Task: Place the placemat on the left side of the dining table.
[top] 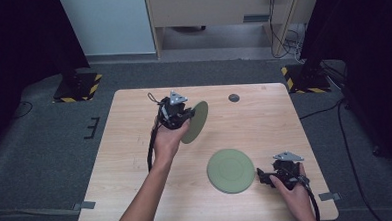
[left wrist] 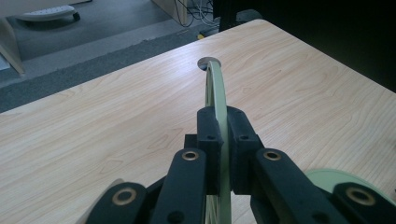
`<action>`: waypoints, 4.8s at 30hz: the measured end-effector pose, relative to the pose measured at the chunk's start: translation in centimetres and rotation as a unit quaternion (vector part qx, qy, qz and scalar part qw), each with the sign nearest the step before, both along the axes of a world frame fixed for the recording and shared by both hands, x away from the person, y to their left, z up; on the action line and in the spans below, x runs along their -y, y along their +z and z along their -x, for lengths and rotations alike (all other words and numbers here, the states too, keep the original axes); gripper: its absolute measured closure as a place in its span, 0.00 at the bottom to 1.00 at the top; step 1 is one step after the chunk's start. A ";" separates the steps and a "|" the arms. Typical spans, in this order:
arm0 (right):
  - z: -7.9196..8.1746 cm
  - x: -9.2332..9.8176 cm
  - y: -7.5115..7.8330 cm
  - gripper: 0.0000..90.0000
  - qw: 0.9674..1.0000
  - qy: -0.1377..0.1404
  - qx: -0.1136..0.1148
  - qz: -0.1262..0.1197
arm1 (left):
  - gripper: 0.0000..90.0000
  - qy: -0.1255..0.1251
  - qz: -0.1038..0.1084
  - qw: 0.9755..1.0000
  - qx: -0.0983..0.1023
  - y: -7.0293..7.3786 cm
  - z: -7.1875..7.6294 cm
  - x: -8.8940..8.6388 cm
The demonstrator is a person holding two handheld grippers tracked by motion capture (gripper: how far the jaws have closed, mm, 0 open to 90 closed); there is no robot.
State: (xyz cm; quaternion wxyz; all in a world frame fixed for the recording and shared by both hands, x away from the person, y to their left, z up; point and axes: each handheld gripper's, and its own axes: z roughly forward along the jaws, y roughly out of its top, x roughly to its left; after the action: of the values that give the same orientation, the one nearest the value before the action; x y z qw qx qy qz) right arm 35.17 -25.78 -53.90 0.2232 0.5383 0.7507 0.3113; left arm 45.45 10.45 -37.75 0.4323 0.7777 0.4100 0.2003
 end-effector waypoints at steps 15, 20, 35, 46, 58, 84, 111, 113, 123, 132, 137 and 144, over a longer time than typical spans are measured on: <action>0.0 0.0 0.0 0.01 1.000 0.000 0.000 0.000 | 0.95 0.018 0.005 1.000 0.003 0.4 0.1 -2.3; 0.0 0.0 0.0 0.01 1.000 0.000 0.000 0.000 | 0.95 0.021 0.005 1.000 0.003 0.4 0.2 -2.9; 0.0 0.0 0.0 0.01 1.000 0.000 0.000 0.000 | 0.95 0.034 0.000 0.999 0.001 0.0 0.4 -4.4; 0.0 0.0 0.0 0.01 1.000 0.000 0.000 0.000 | 0.95 0.046 -0.001 0.999 0.001 -0.4 0.9 -6.2; 0.0 0.0 0.0 0.01 1.000 0.000 0.000 0.000 | 0.95 0.062 -0.002 0.998 0.001 -0.6 1.4 -8.7; 0.0 0.0 0.0 0.01 1.000 0.001 -0.001 0.000 | 0.95 0.081 -0.009 0.997 0.001 -0.9 1.9 -11.2; 0.0 0.0 0.0 0.01 1.000 0.001 -0.001 0.000 | 0.95 0.096 -0.009 0.995 0.000 -1.3 2.2 -13.1; 0.0 0.0 0.0 0.01 1.000 0.001 -0.001 0.000 | 0.95 0.097 -0.010 0.995 0.001 -1.2 2.3 -13.4; 0.0 0.0 0.0 0.01 1.000 0.001 0.000 0.000 | 0.95 0.104 -0.013 0.994 0.000 -1.4 2.5 -14.4; 0.0 0.0 0.0 0.01 1.000 0.001 -0.001 0.000 | 0.95 0.116 -0.010 0.993 -0.004 -2.0 2.7 -15.6; 0.0 0.0 0.0 0.01 1.000 0.001 -0.001 0.000 | 0.95 0.121 -0.010 0.993 -0.011 -2.7 2.8 -16.3; 0.0 0.0 0.0 0.01 1.000 0.001 -0.001 0.000 | 0.95 0.130 -0.005 0.991 -0.014 -3.3 3.0 -17.2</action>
State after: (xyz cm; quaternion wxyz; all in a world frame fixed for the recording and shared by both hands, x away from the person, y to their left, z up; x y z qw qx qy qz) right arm 35.18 -25.79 -53.88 0.2217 0.5380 0.7515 0.3110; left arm 42.40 27.67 -41.03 0.3929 0.7226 0.5126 0.2465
